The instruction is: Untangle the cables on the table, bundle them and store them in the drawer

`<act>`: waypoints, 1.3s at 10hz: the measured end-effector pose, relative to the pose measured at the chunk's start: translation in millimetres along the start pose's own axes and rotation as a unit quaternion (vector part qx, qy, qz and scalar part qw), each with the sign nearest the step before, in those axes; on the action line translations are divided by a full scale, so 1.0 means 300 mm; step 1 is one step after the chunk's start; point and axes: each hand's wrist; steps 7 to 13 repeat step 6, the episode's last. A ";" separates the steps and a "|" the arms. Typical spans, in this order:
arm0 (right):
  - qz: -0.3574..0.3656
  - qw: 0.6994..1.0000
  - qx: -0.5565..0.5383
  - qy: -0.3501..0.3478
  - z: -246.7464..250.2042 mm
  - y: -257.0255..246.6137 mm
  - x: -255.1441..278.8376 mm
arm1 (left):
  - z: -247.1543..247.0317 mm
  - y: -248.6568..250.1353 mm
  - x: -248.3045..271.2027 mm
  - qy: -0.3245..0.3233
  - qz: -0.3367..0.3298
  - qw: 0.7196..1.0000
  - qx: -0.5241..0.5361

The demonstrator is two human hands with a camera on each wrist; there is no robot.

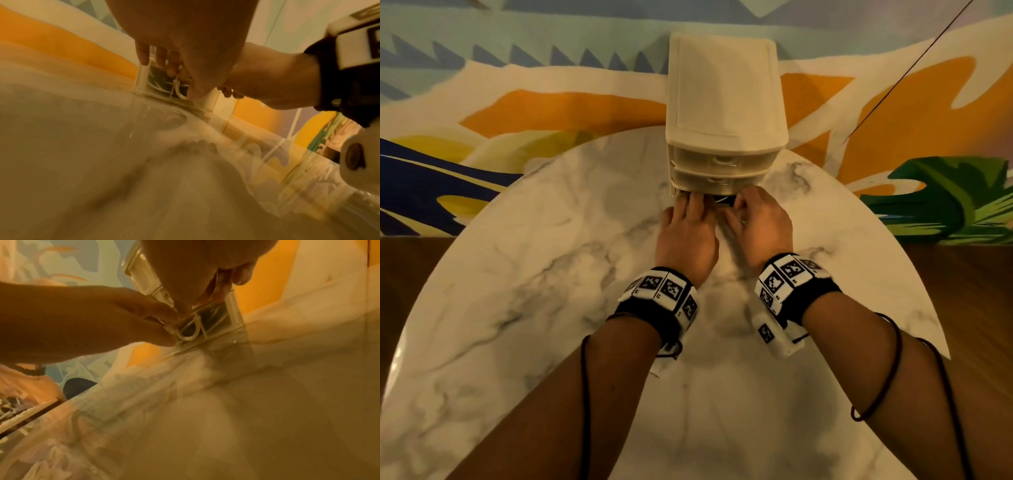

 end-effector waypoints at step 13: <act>-0.200 0.915 -0.350 0.018 -0.016 0.077 -0.020 | 0.022 -0.042 0.027 -0.050 0.067 0.894 0.441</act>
Point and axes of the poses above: each hand's wrist, its own x-axis away from the middle knuckle, its own z-axis out of the back of the hand, y = z × x, and after that the axes turned 15 degrees about -y, right-handed
